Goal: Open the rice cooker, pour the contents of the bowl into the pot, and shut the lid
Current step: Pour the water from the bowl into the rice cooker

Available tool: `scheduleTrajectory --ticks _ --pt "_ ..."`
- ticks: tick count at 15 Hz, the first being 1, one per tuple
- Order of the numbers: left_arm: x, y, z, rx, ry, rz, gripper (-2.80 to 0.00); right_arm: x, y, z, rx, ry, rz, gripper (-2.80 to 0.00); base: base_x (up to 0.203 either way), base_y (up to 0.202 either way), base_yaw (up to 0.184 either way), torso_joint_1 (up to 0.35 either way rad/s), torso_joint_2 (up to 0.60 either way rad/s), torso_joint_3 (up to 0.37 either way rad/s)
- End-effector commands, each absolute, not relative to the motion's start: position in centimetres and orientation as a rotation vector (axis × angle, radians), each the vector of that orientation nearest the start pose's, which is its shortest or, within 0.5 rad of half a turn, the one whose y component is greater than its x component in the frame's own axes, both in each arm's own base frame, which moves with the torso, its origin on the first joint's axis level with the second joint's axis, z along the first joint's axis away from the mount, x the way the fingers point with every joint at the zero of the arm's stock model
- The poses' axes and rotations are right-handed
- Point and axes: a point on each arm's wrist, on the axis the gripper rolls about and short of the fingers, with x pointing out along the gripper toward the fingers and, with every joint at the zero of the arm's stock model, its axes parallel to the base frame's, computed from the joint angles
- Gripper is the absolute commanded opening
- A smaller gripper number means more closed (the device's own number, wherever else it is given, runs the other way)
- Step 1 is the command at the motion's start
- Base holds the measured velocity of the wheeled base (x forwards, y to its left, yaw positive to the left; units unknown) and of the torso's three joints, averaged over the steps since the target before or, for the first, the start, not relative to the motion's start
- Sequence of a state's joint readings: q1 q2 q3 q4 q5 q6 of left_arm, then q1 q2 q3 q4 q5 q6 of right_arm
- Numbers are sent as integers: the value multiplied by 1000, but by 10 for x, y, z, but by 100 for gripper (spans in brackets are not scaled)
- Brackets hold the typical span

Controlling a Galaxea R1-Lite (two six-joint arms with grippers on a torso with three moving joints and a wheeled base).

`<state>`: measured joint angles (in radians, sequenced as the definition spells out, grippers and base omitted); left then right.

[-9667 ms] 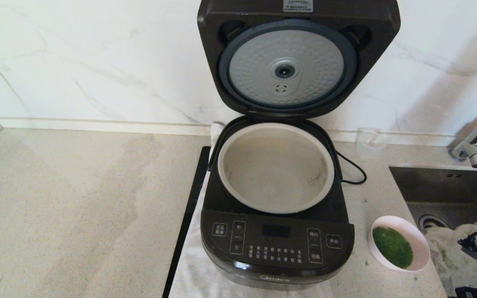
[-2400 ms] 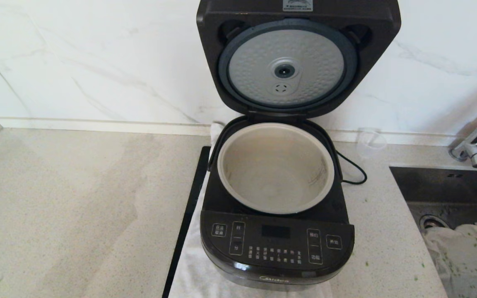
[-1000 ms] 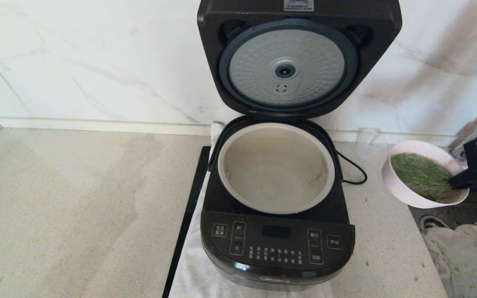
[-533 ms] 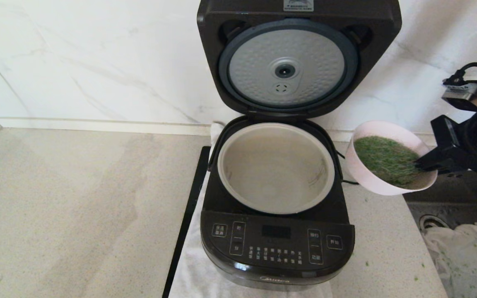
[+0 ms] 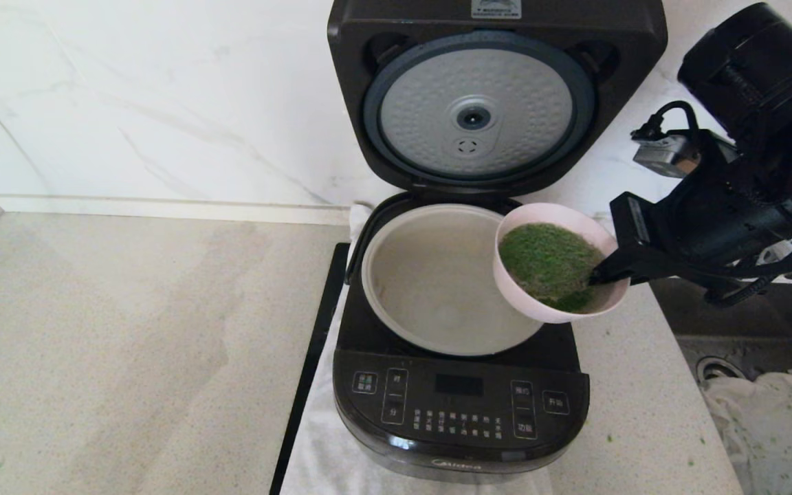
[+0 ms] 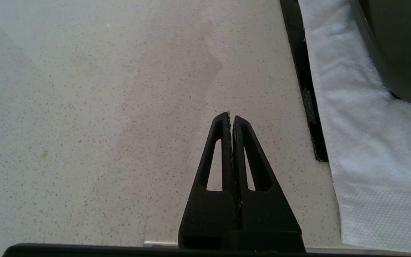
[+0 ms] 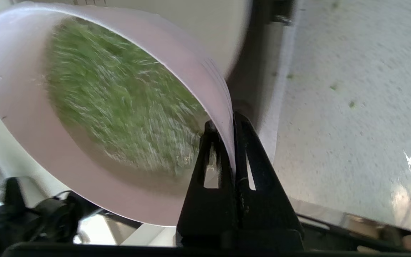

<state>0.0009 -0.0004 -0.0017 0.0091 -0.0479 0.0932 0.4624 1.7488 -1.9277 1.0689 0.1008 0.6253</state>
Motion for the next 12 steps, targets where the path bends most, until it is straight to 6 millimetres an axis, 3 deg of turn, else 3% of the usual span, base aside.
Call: scheduleTrajectory --ticks 1,6,12 --pt "-23 -1 75 92 4 -48 -280 255 147 308 362 1041 236 -280 0 0 0 0 0 0" --pt "-23 -1 75 93 4 -47 -280 256 170 304 352 1019 283 -280 0 0 0 0 0 0" --pt "-23 -1 75 93 4 -48 -280 269 199 285 325 1011 275 -280 0 0 0 0 0 0"
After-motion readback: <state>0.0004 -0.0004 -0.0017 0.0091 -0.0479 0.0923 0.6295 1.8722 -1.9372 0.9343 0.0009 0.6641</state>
